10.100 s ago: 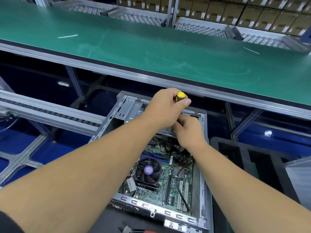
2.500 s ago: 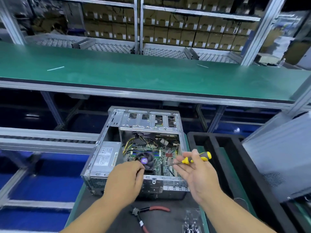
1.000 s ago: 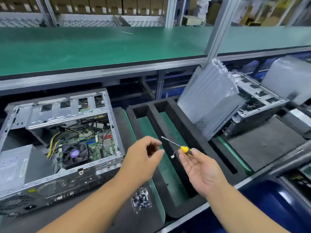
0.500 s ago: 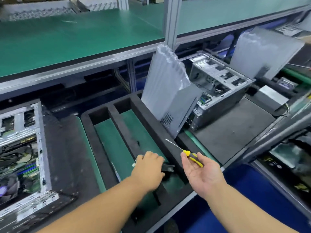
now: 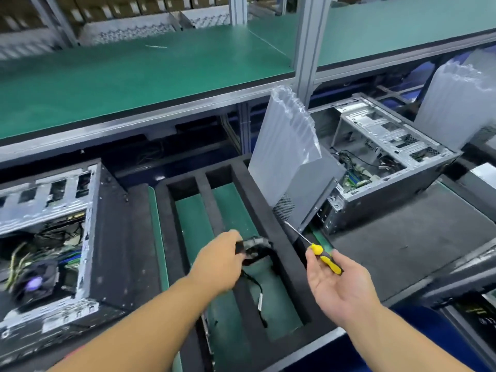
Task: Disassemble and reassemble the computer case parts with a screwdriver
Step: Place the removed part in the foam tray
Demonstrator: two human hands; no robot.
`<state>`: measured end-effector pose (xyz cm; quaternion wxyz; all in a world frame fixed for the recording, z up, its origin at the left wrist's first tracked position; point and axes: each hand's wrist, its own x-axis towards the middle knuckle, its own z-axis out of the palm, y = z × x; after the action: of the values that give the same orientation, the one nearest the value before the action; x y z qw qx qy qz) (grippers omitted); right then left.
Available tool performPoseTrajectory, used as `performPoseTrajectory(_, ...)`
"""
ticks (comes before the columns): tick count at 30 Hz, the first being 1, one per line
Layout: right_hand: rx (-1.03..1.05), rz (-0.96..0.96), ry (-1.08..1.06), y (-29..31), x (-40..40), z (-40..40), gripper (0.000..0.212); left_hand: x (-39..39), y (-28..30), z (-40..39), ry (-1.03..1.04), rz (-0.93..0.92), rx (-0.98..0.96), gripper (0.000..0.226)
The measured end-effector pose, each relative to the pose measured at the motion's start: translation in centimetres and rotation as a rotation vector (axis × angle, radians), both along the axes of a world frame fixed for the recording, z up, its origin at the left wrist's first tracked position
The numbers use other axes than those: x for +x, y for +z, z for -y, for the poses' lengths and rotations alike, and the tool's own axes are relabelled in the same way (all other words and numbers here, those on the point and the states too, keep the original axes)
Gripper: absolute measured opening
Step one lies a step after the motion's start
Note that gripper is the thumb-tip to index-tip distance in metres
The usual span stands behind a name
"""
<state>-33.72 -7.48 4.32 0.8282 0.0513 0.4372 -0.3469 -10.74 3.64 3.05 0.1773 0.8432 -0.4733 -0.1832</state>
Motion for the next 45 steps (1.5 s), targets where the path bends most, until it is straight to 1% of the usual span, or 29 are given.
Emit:
performPoseTrajectory(2,0.008,0.022,0.030,0.8,1.2,0.1,0.023,2.6,3.1,-1.1,0.279,-0.223,-0.160,0.018)
performPoseTrajectory(3,0.004,0.032,0.056,1.3,2.1,-0.1,0.021,3.9,4.7,-1.7,0.423,-0.389,-0.280,0.018)
performPoseTrajectory(4,-0.003,0.045,0.086,1.8,3.2,-0.5,0.020,5.1,6.3,-2.3,0.549,-0.602,-0.432,0.018)
performPoseTrajectory(5,-0.015,0.062,0.115,2.4,4.3,-1.0,0.019,6.2,7.9,-3.1,0.634,-0.828,-0.582,0.020)
performPoseTrajectory(6,-0.028,0.082,0.148,3.0,5.6,-1.8,0.020,7.3,9.2,-4.0,0.676,-1.004,-0.707,0.022)
performPoseTrajectory(7,-0.042,0.100,0.185,3.7,7.0,-2.6,0.020,8.5,10.5,-5.0,0.690,-1.105,-0.795,0.025)
performPoseTrajectory(10,-0.103,0.173,0.324,6.0,11.3,-5.7,0.019,11.3,13.6,-8.4,0.666,-1.275,-0.917,0.031)
performPoseTrajectory(13,-0.200,0.177,0.508,8.6,15.9,-9.7,0.014,13.8,15.3,-12.8,0.693,-1.389,-1.031,0.014)
performPoseTrajectory(14,-0.235,0.144,0.552,9.5,17.5,-11.2,0.014,14.7,15.7,-14.3,0.694,-1.408,-1.076,0.015)
performPoseTrajectory(15,-0.267,0.104,0.575,10.3,19.2,-12.6,0.011,15.7,16.1,-15.9,0.684,-1.430,-1.122,0.021)
performPoseTrajectory(17,-0.326,0.029,0.610,11.8,22.6,-15.3,0.006,17.5,16.8,-18.9,0.655,-1.485,-1.178,0.043)
performPoseTrajectory(19,-0.431,-0.054,0.698,13.0,26.1,-18.1,0.005,19.2,17.2,-21.7,0.631,-1.537,-1.184,0.063)
performPoseTrajectory(20,-0.517,-0.105,0.762,13.5,28.0,-19.4,0.006,20.1,17.2,-23.1,0.611,-1.543,-1.172,0.068)
performPoseTrajectory(24,-0.928,-0.210,1.055,16.0,34.8,-23.7,0.033,23.0,16.0,-27.6,0.485,-1.461,-1.072,0.066)
performPoseTrajectory(27,-1.186,-0.291,1.210,16.5,38.4,-25.6,0.036,24.7,14.4,-30.4,0.395,-1.434,-1.030,0.059)
performPoseTrajectory(28,-1.272,-0.320,1.228,16.3,39.2,-25.8,0.036,25.2,14.0,-31.2,0.382,-1.379,-1.006,0.052)
performPoseTrajectory(29,-1.365,-0.373,1.247,16.0,39.7,-25.9,0.035,25.9,13.8,-32.1,0.385,-1.269,-0.968,0.041)
performPoseTrajectory(30,-1.479,-0.467,1.265,15.7,40.1,-25.9,0.037,26.6,13.5,-32.9,0.411,-1.091,-0.908,0.027)
performPoseTrajectory(31,-1.606,-0.596,1.285,15.4,40.3,-25.8,0.039,27.5,13.3,-33.7,0.428,-0.877,-0.839,0.020)
performPoseTrajectory(32,-1.716,-0.712,1.312,15.0,40.5,-25.7,0.038,28.3,13.1,-34.4,0.407,-0.662,-0.772,0.024)
performPoseTrajectory(33,-1.784,-0.765,1.361,14.6,40.5,-25.6,0.031,29.1,13.0,-35.1,0.349,-0.482,-0.705,0.030)
performPoseTrajectory(35,-1.816,-0.756,1.489,13.3,40.5,-25.8,0.014,30.2,13.0,-35.8,0.224,-0.245,-0.517,0.028)
performPoseTrajectory(36,-1.817,-0.759,1.535,12.5,40.5,-26.0,0.015,30.4,13.1,-36.1,0.178,-0.188,-0.406,0.021)
performPoseTrajectory(39,-1.800,-0.830,1.668,10.3,40.7,-26.4,0.028,30.1,12.6,-36.1,0.102,-0.085,-0.145,0.005)
performPoseTrajectory(41,-1.822,-0.910,1.822,9.5,40.4,-26.8,0.031,29.8,11.6,-35.7,0.054,0.014,0.003,0.010)
performPoseTrajectory(42,-1.835,-0.947,1.859,9.3,40.2,-26.9,0.048,29.6,11.0,-35.4,0.021,0.057,0.089,0.013)
performPoseTrajectory(43,-1.837,-0.964,1.835,9.3,40.0,-26.9,0.061,29.5,10.3,-35.2,-0.017,0.092,0.175,0.016)
performPoseTrajectory(44,-1.849,-0.984,1.750,9.5,39.8,-26.9,0.064,29.3,9.5,-35.0,-0.056,0.110,0.242,0.018)
performPoseTrajectory(45,-1.860,-0.992,1.618,9.8,39.5,-26.8,0.060,29.2,8.8,-34.8,-0.089,0.110,0.285,0.020)
